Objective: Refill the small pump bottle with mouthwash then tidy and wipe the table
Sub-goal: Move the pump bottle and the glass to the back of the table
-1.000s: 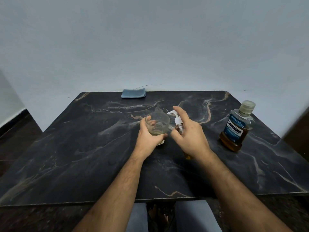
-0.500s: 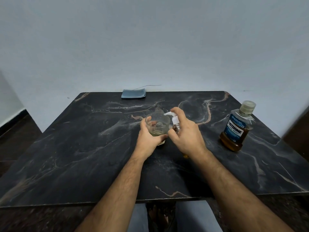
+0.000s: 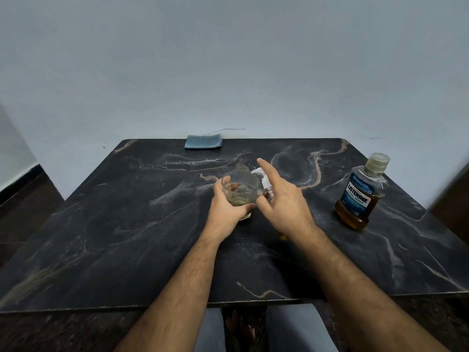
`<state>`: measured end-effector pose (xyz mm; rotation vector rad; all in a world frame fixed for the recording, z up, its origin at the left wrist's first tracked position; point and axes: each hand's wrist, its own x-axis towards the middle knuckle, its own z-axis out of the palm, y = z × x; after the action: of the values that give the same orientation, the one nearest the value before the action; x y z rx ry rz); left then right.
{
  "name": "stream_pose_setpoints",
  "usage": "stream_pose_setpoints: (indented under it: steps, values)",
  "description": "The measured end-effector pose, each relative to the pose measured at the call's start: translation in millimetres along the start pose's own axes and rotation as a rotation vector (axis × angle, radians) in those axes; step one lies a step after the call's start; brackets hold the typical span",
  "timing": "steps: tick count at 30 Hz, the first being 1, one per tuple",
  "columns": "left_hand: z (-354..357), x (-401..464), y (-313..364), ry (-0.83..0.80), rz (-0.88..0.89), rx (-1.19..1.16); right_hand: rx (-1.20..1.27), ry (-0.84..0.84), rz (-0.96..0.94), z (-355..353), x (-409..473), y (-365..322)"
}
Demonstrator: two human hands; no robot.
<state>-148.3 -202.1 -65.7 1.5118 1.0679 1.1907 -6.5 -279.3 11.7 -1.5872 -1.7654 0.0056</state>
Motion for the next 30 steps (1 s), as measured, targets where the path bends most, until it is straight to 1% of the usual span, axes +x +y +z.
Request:
stream_pose_setpoints:
  steps: [12, 17, 19, 25, 30]
  values:
    - [0, 2, -4, 0.004, -0.013, 0.010, -0.021, 0.071, 0.029, 2, 1, 2]
    - [0, 2, -5, 0.004, -0.011, 0.017, 0.175, 0.102, 0.075, -6, -2, 8]
    - [-1, 0, -3, 0.004, -0.011, 0.025, 0.251, 0.089, 0.091, -9, -3, 10]
    - [-2, -4, 6, 0.006, 0.001, 0.040, 0.300, 0.049, 0.125, -8, -9, 21]
    - [-2, -7, 9, 0.011, -0.006, 0.041, 0.319, 0.071, 0.140, -4, -17, 34]
